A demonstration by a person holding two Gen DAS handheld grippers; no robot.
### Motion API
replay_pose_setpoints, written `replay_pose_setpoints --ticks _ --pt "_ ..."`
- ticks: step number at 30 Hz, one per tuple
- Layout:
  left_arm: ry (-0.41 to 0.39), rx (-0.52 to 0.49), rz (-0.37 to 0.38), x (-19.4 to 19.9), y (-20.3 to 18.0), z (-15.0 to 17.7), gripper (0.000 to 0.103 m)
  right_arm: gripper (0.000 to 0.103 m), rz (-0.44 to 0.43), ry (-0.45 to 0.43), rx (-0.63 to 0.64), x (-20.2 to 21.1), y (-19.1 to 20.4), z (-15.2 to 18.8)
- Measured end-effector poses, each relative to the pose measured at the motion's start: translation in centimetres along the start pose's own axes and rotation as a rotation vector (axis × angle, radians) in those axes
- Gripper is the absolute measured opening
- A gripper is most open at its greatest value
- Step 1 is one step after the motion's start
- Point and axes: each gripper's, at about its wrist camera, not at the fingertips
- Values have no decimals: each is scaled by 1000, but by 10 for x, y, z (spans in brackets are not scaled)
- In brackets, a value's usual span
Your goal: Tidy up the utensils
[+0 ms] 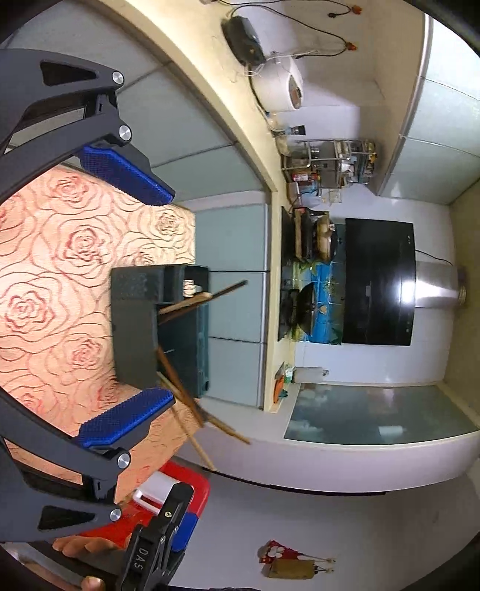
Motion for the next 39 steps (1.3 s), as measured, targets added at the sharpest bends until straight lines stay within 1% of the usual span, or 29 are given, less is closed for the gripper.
replay_pose_setpoints --ticks 4,11,15,18,24,29,36,39 --pt "15 -29 -22 6 -7 22 96 96 12 20 -18 3 -4 22" --pt "48 -33 -21 15 -17 56 96 96 37 42 42 15 5 63" --pt "63 -32 -27 16 -21 66 96 96 59 46 93 20 11 78" --pt "68 -37 -47 17 -23 74 96 96 69 44 116 23 14 86" --pt "76 -51 -64 15 -29 80 96 96 69 43 114 24 15 96" --pt "82 -54 -57 12 -31 80 96 96 75 51 119 21 15 100" --pt "77 -66 -57 9 -34 74 96 96 67 40 107 21 15 94" --pt "58 -73 -64 10 -35 67 96 96 54 21 108 23 19 87"
Point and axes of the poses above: each gripper's, at about its wrist camera, not at the fingertips, and x roughly against the way its jaws point, y to its left, z to its underside, and after that the axes turned 10 degrees about -x, right-handed
